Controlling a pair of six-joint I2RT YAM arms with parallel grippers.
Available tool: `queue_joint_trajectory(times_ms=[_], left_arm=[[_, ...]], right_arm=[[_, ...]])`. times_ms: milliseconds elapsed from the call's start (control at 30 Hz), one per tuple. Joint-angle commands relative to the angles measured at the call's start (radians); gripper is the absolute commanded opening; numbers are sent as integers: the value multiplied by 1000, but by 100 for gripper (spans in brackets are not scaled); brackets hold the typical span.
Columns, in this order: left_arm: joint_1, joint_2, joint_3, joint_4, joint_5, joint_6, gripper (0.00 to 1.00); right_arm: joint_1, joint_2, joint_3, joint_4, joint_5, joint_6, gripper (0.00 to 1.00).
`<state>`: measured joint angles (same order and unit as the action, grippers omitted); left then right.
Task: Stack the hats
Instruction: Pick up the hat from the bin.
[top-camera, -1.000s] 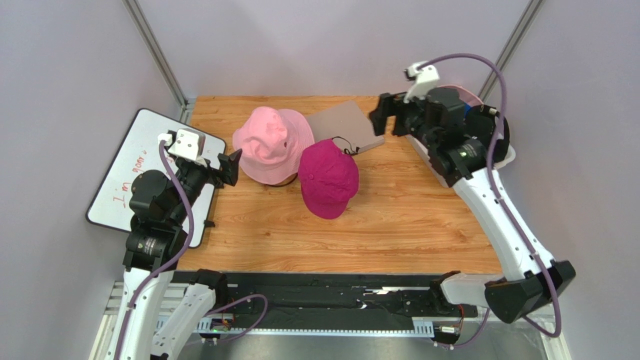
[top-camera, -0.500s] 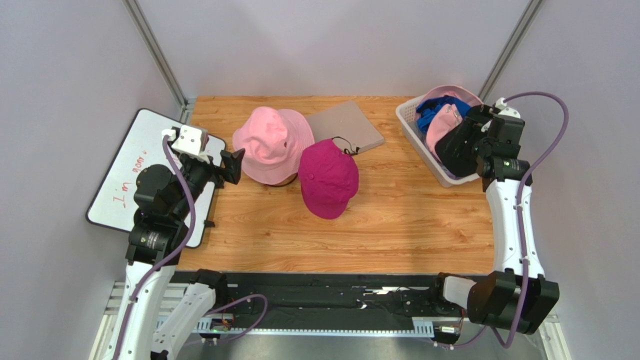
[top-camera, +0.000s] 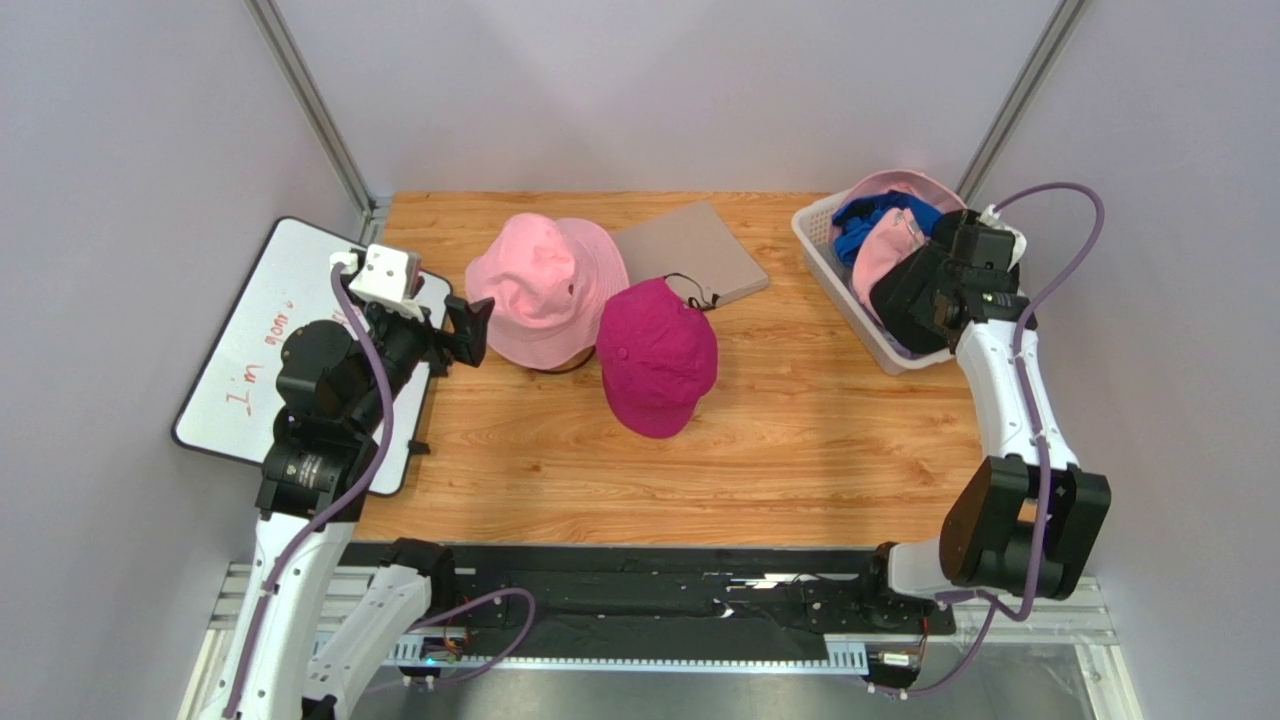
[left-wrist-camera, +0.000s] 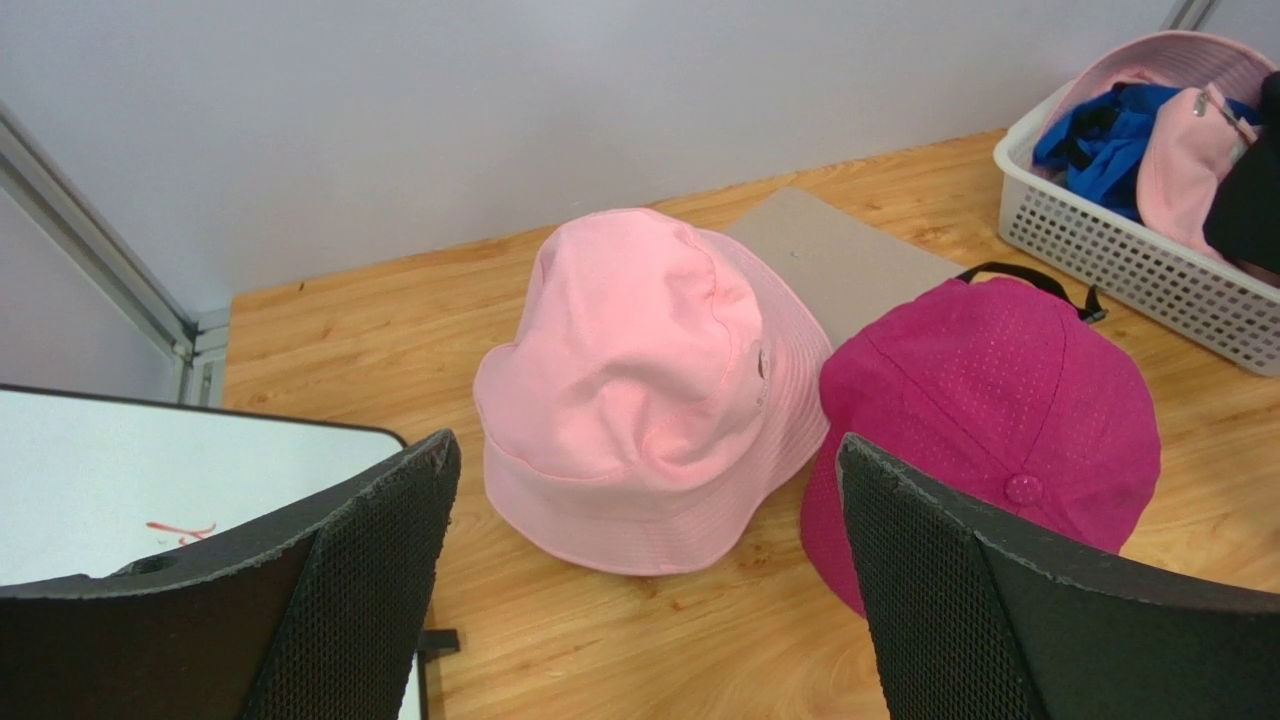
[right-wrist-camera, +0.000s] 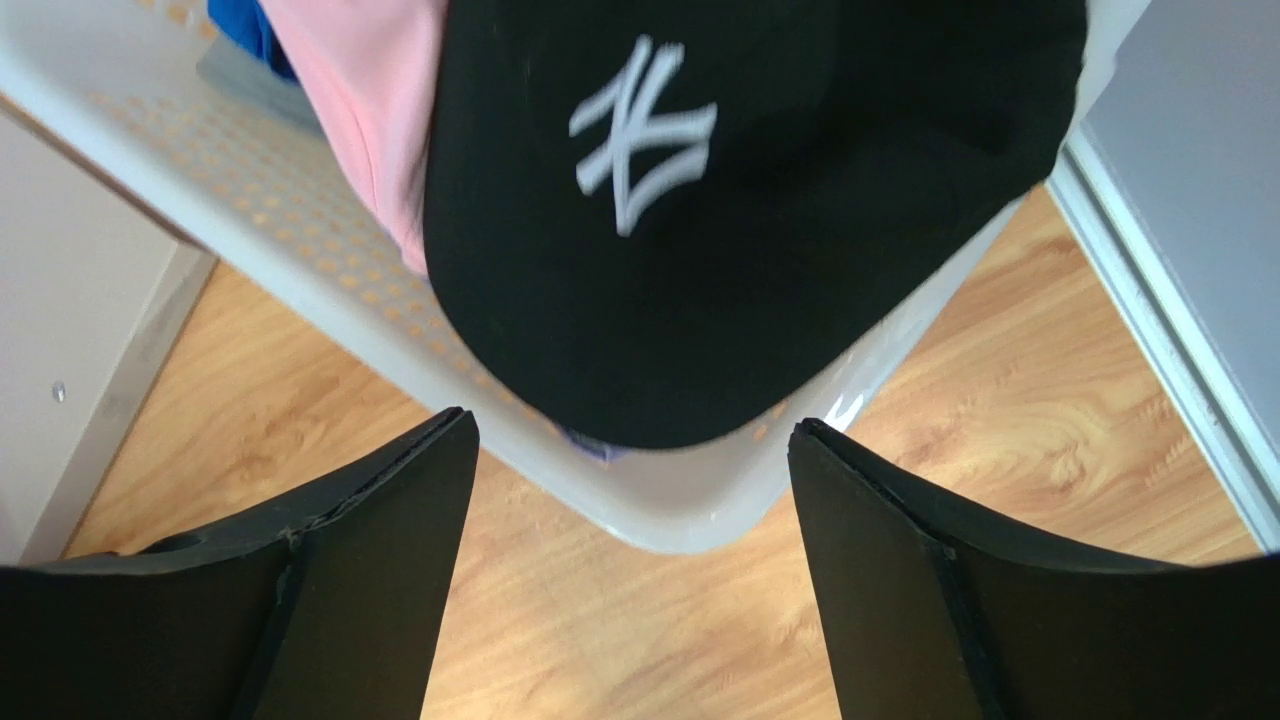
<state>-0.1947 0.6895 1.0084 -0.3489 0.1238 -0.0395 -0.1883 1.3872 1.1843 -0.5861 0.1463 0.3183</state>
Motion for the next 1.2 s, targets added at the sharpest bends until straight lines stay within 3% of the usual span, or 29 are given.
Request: queue_joint_trajectory(times_ms=[0,300,400,500,533,567,600,800,933,1167], left_arm=[[6,1,29,4,8,-14,99],[5,2,29,2,16,-14,99],[5,4,29,2,19,-16,99],[5,5,29,2,22,-16,99],[5,5,29,2,20,-14,99],[5,5,29,2,22,-16,99],[5,7,29,4,26,-17,99],[5,15,29,11,69,-28,97],[5,42,38,27,164,-48,95],[-49,116,38,129,339,-248,91]], right_arm=[[-2,70,127,91,102,31,81],[-25,334,343,71,171,27,76],[-34,374,371,77,168,27,71],[-42,392,383,74,165,18,47],[-46,391,386,74,138,15,15],[-53,392,391,69,128,10,3],[-54,383,396,69,124,1,0],[-62,303,472,5,150,-56,0],[-62,149,526,-35,84,-47,0],[38,-57,551,-52,-5,-21,0]])
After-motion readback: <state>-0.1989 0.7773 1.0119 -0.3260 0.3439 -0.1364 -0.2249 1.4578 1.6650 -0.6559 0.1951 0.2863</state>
